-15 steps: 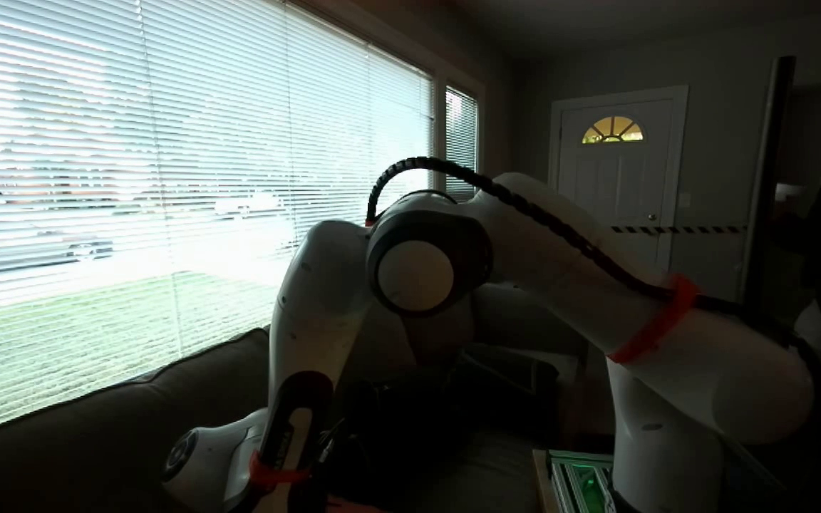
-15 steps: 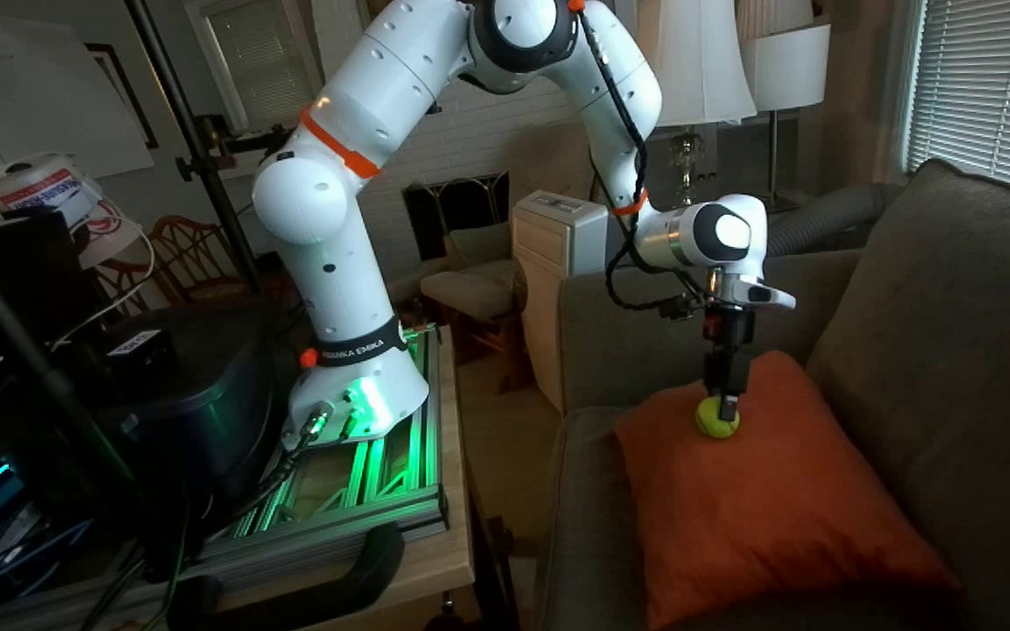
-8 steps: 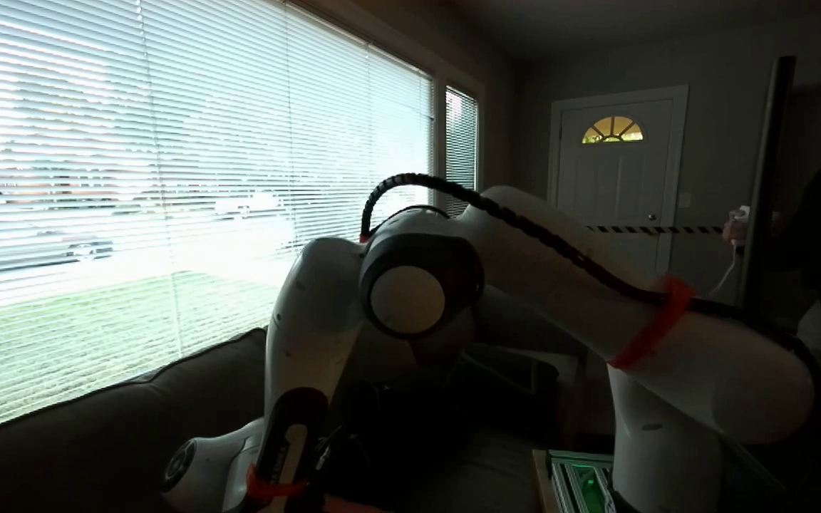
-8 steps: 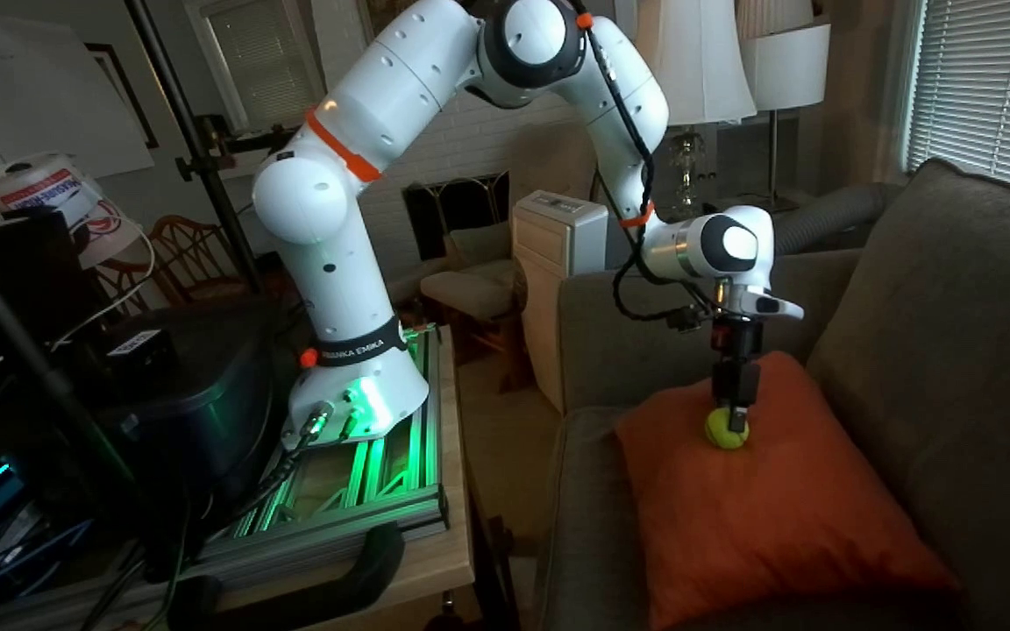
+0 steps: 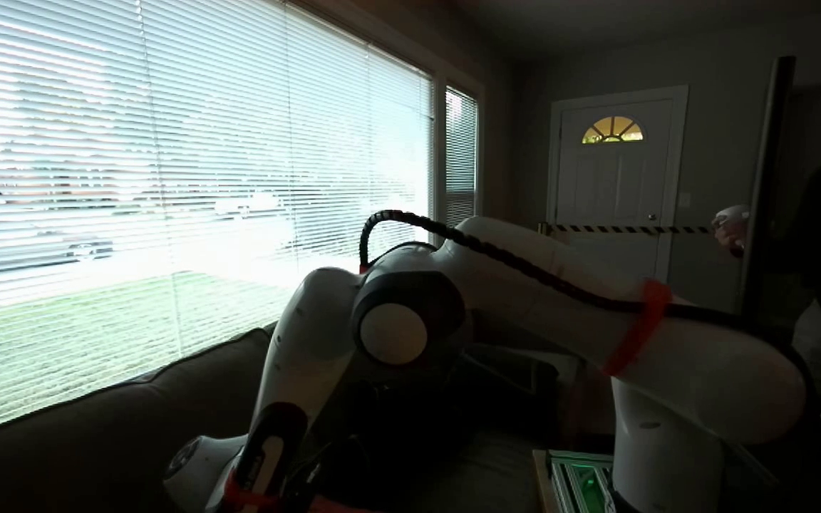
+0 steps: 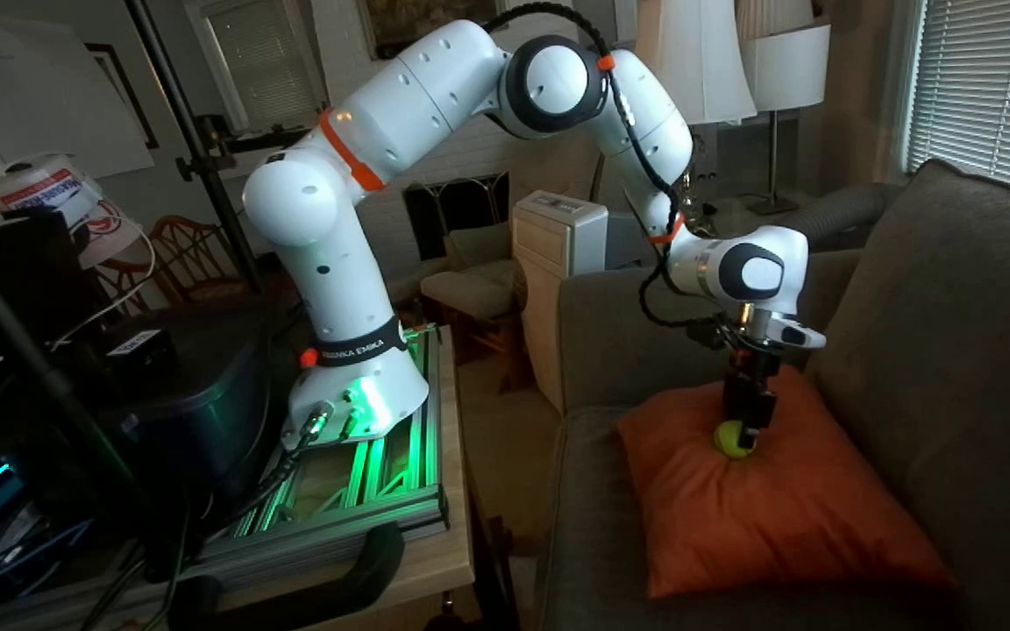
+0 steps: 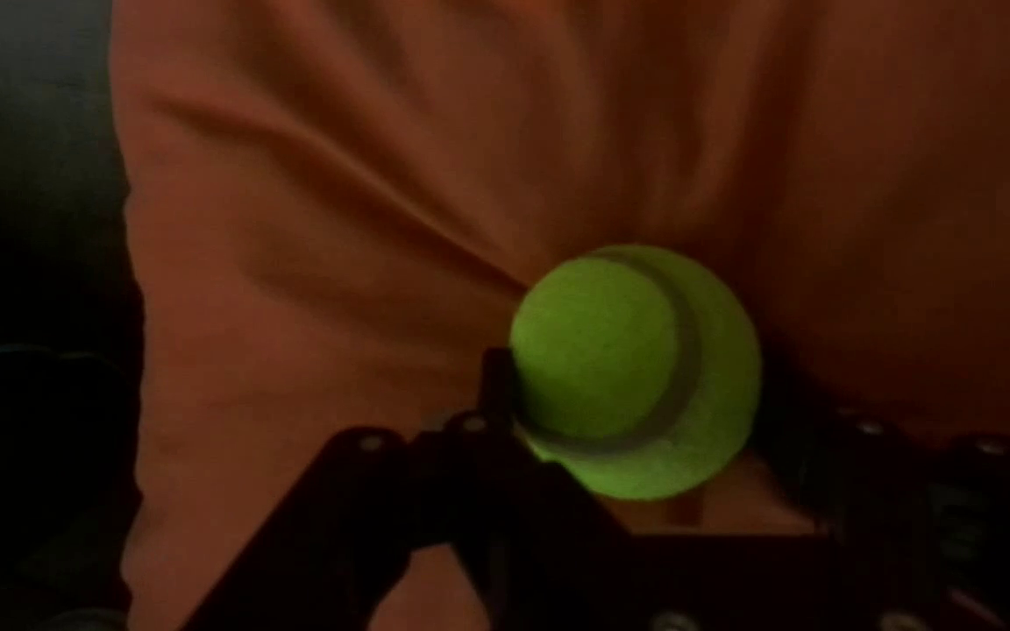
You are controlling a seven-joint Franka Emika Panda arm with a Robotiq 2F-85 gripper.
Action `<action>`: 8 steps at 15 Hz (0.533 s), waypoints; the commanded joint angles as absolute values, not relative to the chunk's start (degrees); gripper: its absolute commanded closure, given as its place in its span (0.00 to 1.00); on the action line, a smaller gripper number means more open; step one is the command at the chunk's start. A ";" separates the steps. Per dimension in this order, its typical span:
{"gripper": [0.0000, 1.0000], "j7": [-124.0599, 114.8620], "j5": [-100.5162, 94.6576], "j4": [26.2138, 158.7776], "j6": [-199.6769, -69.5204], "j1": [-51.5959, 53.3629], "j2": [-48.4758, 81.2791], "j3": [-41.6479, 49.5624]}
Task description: Move the orange pillow to the left then place the tennis ball on top of the orange pillow.
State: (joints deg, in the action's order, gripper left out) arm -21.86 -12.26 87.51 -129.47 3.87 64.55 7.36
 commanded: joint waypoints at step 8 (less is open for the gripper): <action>0.43 -2.74 0.85 86.38 -120.31 -6.59 63.06 -0.63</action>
State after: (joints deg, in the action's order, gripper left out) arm -6.30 -2.45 86.66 -125.10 -5.75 63.64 1.57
